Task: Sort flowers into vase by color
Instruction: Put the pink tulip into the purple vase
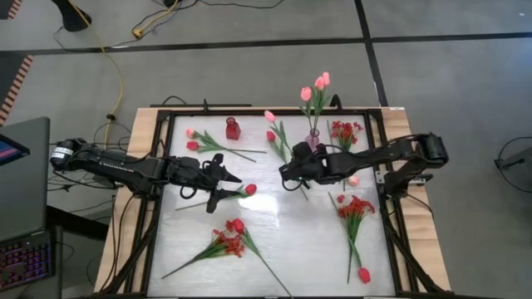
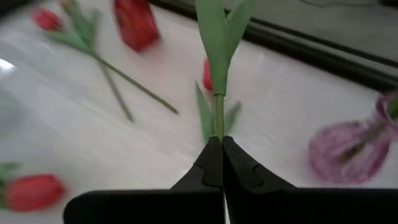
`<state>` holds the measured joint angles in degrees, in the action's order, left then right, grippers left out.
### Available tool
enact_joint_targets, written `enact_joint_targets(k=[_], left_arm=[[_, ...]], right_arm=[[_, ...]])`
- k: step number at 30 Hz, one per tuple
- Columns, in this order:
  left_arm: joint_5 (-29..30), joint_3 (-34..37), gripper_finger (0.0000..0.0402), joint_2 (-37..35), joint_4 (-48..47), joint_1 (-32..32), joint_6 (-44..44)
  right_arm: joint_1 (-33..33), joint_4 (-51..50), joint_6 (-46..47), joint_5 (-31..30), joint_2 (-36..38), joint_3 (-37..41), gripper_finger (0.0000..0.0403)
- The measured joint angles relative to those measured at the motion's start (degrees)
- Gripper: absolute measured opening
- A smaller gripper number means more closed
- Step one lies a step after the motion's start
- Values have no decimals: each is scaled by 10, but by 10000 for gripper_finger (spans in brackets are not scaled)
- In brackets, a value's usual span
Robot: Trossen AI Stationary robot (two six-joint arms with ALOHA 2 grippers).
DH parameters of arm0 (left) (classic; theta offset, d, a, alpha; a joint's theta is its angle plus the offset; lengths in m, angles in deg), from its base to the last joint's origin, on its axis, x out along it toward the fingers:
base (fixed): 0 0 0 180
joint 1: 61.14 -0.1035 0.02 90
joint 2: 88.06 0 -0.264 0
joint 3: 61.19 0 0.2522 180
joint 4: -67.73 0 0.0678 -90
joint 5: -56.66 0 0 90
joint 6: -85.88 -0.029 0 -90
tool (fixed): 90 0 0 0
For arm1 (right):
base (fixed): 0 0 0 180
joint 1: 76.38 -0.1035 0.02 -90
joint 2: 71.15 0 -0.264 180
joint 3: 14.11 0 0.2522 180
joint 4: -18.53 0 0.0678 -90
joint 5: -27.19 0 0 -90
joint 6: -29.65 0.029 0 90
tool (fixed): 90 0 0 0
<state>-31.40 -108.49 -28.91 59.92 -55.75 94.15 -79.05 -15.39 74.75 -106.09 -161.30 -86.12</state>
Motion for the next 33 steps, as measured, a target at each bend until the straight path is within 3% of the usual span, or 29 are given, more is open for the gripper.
enact_joint_targets(k=[13,21,33], left_arm=[[0,0,183,0,4,16,4],[24,0,183,0,21,37,4],[97,0,183,0,118,81,-7]], right_arm=[[-63,140,-96,-1,40,-1,20],[-86,226,-145,32,40,-1,20],[-108,360,-222,139,37,-1,22]])
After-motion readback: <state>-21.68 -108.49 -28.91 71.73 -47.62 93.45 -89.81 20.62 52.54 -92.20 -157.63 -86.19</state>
